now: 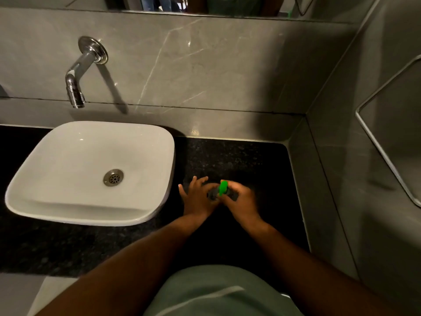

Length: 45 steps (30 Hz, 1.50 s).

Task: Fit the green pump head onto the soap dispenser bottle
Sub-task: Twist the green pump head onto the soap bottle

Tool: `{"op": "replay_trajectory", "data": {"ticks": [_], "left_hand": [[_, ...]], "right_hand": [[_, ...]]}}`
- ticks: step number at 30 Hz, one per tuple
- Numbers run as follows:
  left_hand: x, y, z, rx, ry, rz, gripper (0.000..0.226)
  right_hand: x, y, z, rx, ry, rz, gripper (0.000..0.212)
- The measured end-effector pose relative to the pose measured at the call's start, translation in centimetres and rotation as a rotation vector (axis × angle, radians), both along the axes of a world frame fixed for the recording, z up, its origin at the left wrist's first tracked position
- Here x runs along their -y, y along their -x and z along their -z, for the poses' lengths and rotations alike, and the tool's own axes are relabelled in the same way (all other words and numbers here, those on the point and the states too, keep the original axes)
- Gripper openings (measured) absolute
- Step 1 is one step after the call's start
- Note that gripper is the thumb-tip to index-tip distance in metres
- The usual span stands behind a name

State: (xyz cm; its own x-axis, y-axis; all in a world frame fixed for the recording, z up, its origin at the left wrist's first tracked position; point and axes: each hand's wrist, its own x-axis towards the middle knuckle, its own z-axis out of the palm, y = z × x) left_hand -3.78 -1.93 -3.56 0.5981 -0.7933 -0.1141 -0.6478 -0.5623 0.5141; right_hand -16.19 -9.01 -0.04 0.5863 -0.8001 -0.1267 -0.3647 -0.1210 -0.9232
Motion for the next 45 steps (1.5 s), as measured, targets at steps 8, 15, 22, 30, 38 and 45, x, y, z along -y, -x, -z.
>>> {"op": "replay_trajectory", "data": {"ticks": [8, 15, 22, 30, 38, 45], "left_hand": [[0.1, -0.2, 0.3, 0.035, 0.053, 0.028, 0.065], [-0.4, 0.0, -0.3, -0.006, 0.051, 0.034, 0.049], [-0.6, 0.3, -1.2, -0.040, 0.045, 0.039, 0.048], [-0.4, 0.2, -1.3, -0.035, 0.002, 0.055, 0.054], [-0.3, 0.4, -1.7, -0.036, -0.012, 0.064, 0.050], [-0.6, 0.4, -1.5, -0.031, -0.018, 0.061, 0.055]], "right_hand": [[1.5, 2.1, -3.8, -0.107, 0.178, -0.025, 0.040], [0.9, 0.2, -6.2, -0.393, 0.364, -0.173, 0.056], [1.0, -0.3, -7.0, -0.513, 0.453, -0.242, 0.053], [1.4, 0.2, -7.8, -0.493, 0.439, -0.298, 0.055], [1.2, 0.1, -7.8, -0.497, 0.432, -0.254, 0.057], [1.4, 0.5, -7.4, -0.480, 0.435, -0.279, 0.065]]}}
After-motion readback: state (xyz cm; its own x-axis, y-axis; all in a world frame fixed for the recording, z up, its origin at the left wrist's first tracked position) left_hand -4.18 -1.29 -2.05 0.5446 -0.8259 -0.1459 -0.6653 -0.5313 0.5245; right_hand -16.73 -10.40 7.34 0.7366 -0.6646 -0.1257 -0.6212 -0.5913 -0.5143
